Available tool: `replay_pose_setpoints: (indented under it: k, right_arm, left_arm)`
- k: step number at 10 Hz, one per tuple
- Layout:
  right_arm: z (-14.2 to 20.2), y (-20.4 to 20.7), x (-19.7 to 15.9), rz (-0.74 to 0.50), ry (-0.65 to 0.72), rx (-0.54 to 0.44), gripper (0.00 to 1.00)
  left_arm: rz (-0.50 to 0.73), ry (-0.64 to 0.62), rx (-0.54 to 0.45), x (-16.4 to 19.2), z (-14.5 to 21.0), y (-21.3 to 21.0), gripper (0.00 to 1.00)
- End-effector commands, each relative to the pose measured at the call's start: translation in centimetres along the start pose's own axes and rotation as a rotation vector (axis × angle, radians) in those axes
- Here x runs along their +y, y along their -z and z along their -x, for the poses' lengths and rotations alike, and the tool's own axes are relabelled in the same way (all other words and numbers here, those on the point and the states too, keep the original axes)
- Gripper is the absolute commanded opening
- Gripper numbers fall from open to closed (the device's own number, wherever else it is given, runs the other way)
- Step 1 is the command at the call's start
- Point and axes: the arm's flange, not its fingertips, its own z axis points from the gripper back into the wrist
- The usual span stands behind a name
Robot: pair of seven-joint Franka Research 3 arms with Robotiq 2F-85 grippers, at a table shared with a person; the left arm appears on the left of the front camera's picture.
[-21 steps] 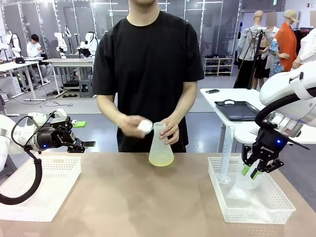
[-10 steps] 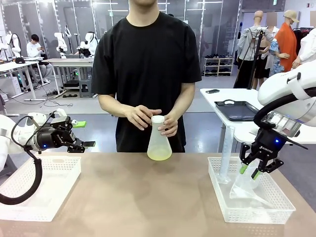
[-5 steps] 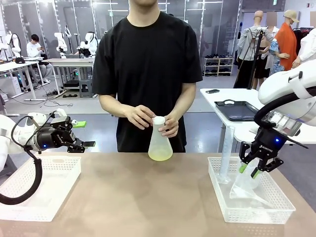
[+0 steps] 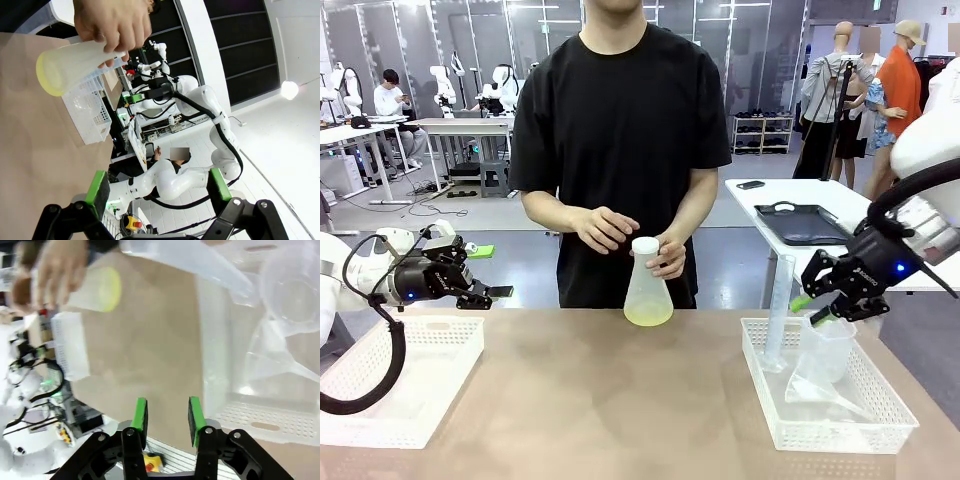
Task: Prepare the solutions needed for the experiment.
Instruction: When the human places the Big flask in the center of the table, pick up the Big flask and place it in the left Organizing basket.
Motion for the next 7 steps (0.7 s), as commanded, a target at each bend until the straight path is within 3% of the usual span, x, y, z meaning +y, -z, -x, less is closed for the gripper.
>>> replay_pose_setpoints:
  k: [1,3,7]
  right_arm:
    - [0.1,0.7,-1.9,-0.219,-0.048,0.001,0.43]
    - [0.0,0.0,-2.9,-0.413,-0.04,0.053,0.43]
    - [-1.4,-0.9,-4.4,-0.608,0.021,0.2,0.43]
  left_arm:
    - [0.018,0.017,0.006,0.0,-0.1,0.0,1.0]
    - [0.018,0.017,0.006,0.0,-0.1,0.0,1.0]
    - [0.018,0.017,0.006,0.0,-0.1,0.0,1.0]
